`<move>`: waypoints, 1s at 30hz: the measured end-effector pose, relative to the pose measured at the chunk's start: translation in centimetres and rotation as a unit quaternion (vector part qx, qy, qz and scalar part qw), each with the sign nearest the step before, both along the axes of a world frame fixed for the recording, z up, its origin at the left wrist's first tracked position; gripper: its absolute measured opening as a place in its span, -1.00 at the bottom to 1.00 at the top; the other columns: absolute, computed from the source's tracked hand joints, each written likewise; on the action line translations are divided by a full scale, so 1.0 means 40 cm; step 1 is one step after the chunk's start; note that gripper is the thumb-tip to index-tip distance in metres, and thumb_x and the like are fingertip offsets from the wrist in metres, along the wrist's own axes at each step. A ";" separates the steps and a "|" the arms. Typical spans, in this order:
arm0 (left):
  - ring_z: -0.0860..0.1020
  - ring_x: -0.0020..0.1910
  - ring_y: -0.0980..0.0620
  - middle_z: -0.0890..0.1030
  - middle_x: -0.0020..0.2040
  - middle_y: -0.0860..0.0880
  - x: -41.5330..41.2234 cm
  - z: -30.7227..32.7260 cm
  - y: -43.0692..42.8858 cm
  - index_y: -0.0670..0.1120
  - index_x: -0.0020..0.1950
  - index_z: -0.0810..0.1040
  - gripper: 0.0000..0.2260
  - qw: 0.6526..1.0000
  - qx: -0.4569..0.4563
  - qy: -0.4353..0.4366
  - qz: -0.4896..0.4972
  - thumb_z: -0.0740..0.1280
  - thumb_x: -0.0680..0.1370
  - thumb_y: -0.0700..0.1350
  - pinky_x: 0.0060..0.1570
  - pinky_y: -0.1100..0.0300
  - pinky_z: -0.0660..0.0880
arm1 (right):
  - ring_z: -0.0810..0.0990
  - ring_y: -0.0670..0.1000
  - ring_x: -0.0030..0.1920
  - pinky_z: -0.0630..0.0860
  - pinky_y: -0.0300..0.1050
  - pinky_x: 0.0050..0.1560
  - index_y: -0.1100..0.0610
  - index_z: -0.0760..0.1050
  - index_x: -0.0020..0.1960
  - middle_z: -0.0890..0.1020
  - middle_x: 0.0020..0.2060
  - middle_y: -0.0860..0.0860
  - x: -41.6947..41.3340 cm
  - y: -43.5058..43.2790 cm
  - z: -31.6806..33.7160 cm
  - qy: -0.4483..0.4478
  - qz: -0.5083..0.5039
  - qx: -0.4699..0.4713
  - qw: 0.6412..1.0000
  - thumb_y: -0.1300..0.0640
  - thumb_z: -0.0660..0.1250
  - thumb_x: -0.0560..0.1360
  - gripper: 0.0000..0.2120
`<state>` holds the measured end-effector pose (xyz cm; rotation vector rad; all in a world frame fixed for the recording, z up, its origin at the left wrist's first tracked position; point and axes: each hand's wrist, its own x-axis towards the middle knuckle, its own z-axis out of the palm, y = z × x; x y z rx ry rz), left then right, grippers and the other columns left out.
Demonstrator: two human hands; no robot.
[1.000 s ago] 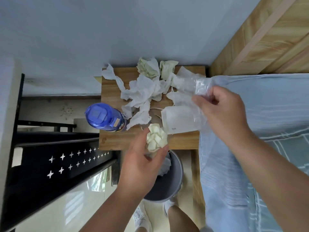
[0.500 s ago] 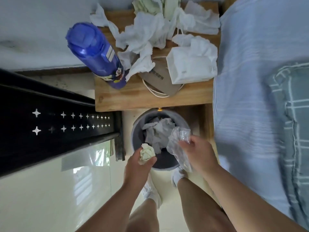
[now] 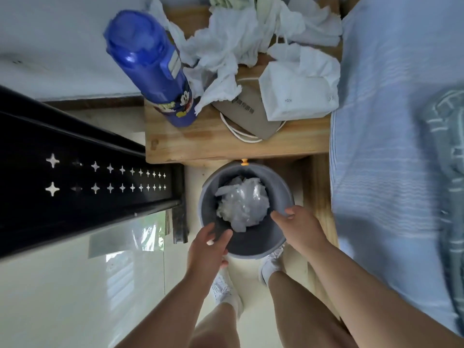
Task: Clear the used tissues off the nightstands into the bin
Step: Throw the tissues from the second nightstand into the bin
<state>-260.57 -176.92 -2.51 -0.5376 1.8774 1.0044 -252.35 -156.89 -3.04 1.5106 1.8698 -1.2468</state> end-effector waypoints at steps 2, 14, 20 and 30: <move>0.71 -0.12 0.04 0.66 0.19 0.05 -0.014 0.046 0.017 0.01 0.45 0.55 -0.57 1.000 0.006 0.022 -0.008 0.47 0.60 0.04 -0.26 0.18 0.66 | 0.66 0.18 0.07 0.52 0.04 0.05 0.27 0.62 0.11 0.71 -0.07 0.16 -0.025 0.023 0.064 0.036 0.021 0.004 0.999 0.00 0.35 0.58 -0.67; 0.56 0.16 0.31 0.61 0.21 0.29 -0.280 0.345 0.345 0.22 0.34 0.57 -0.73 0.918 0.036 0.327 -0.221 0.31 0.64 0.15 0.12 0.30 0.44 | 0.65 -0.31 -0.15 0.46 -0.46 -0.20 -0.17 0.65 -0.06 0.70 -0.21 -0.27 -0.337 0.375 0.417 0.272 0.050 0.149 0.949 -0.06 0.38 0.51 -0.93; 0.45 0.41 0.05 0.53 0.39 0.06 -0.440 0.364 0.507 0.07 0.46 0.52 -0.65 0.873 0.009 0.430 -0.229 0.33 0.66 -0.03 0.32 0.15 0.40 | 0.63 -0.08 0.18 0.48 -0.20 0.13 -0.01 0.58 0.34 0.67 0.17 -0.10 -0.519 0.543 0.383 0.232 0.123 0.221 0.939 0.05 0.36 0.60 -0.69; 0.42 0.42 -0.19 0.40 0.50 -0.11 -0.564 0.266 0.588 0.08 0.63 0.28 -0.44 0.863 -0.122 0.371 -0.320 0.35 0.65 -0.11 0.27 -0.06 0.48 | 0.55 0.25 0.27 0.50 0.06 0.19 0.11 0.49 0.33 0.59 0.28 0.17 -0.608 0.597 0.235 0.109 0.275 0.216 0.930 0.09 0.44 0.53 -0.60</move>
